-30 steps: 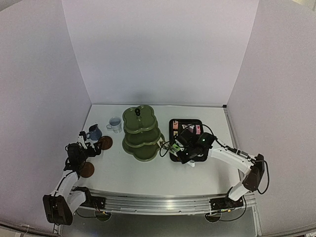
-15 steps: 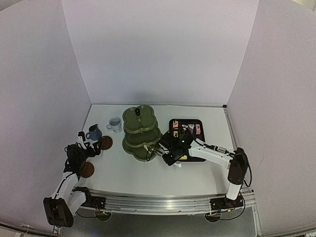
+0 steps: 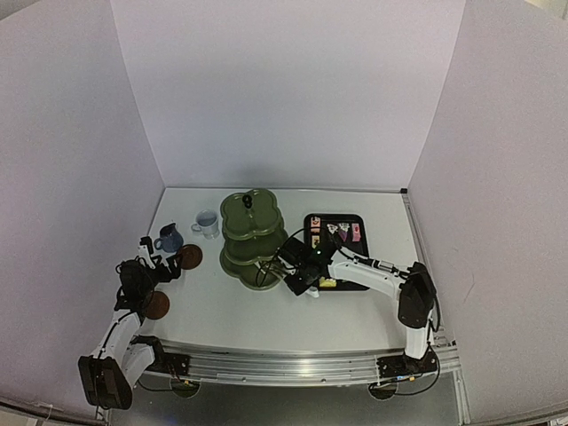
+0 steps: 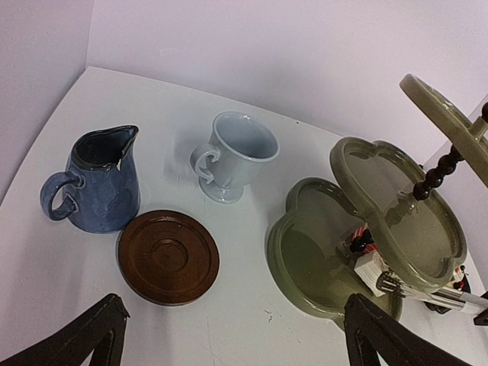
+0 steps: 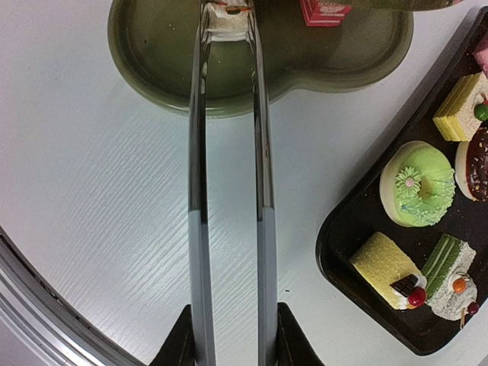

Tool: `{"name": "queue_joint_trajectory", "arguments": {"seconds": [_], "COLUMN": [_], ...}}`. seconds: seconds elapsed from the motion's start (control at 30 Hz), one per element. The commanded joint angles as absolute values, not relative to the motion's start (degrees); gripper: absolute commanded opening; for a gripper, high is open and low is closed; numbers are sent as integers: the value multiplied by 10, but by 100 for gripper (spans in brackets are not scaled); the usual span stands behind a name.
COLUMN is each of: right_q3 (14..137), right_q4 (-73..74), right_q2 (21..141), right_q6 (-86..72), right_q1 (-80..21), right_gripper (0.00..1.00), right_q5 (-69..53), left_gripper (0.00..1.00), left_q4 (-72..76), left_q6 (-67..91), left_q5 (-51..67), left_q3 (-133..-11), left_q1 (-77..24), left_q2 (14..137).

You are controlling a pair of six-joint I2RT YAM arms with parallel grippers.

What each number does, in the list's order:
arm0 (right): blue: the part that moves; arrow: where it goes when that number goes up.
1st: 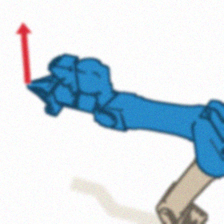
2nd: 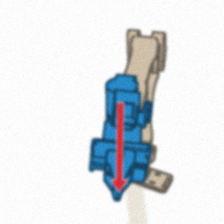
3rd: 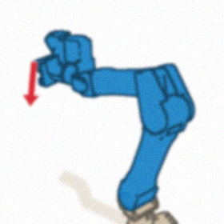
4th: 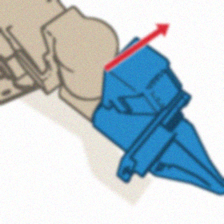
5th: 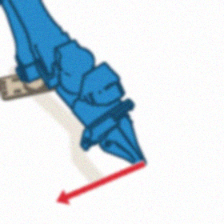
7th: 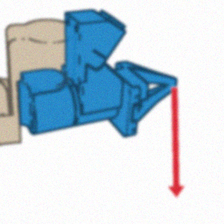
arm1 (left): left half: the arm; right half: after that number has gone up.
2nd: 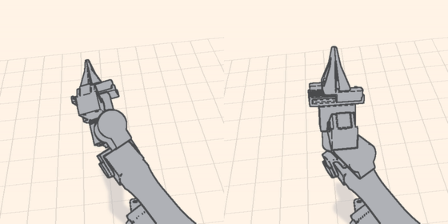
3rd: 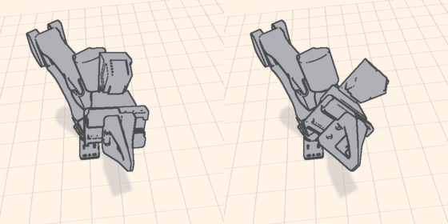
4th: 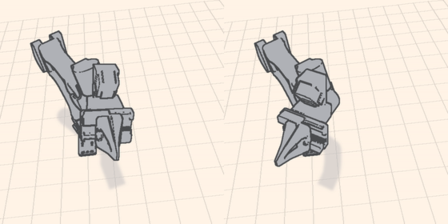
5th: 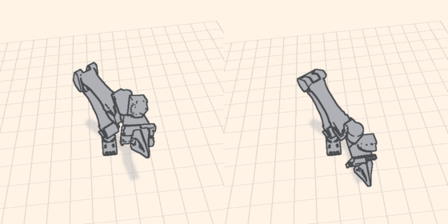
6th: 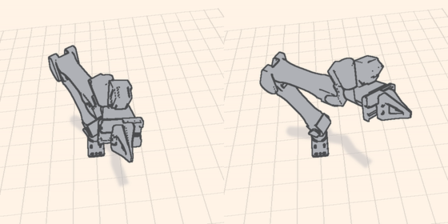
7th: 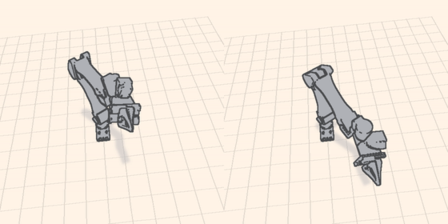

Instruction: Serve the afternoon tea

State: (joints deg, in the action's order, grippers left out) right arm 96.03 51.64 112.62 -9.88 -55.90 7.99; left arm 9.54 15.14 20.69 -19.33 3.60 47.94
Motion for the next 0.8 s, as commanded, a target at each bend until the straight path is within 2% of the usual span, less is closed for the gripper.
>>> {"name": "queue_joint_trajectory", "arguments": {"seconds": [0.0,0.07,0.17,0.47,0.77], "right_q3": [986,989,994,996,929], "right_q4": [519,522,525,534,543], "right_q2": [1128,1129,1130,1102,1026], "right_q6": [-91,-91,-91,-103,-131], "right_q1": [-559,-559,-559,-559,-558], "right_gripper": [26,34,38,38,37], "right_q5": [94,88,86,87,109], "left_gripper": [100,100,100,100,100], "left_q4": [118,118,118,118,119], "left_q6": [159,159,158,158,158], "left_q5": [205,206,207,207,208], "left_q3": [-190,-190,-189,-188,-187], "left_q1": [39,39,39,39,39], "left_q2": [475,475,474,472,470]}}
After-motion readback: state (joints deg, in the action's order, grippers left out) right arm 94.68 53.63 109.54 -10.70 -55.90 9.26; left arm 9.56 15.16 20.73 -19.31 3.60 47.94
